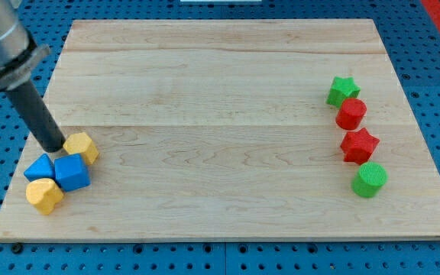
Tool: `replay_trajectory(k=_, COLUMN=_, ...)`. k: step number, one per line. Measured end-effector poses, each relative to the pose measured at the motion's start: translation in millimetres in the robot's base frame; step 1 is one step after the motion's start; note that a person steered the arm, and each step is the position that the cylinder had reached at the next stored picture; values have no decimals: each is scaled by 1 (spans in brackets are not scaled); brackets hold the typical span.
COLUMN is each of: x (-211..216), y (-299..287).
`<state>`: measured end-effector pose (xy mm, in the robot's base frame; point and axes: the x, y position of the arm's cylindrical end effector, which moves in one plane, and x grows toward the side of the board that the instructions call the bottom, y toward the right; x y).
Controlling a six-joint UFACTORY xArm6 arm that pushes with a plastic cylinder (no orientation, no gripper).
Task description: Push the yellow hexagon closer to the green star
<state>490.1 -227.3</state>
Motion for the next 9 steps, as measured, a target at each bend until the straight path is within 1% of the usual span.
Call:
replay_trajectory(k=1, x=2, y=45)
replay_trajectory(k=2, x=4, y=103)
replay_trajectory(k=3, x=8, y=143)
replay_trajectory(k=4, x=25, y=153)
replay_trajectory(k=5, x=40, y=151)
replay_trajectory(k=6, x=18, y=191)
replay_trajectory(k=7, x=-15, y=244)
replay_trajectory(k=9, x=-84, y=310)
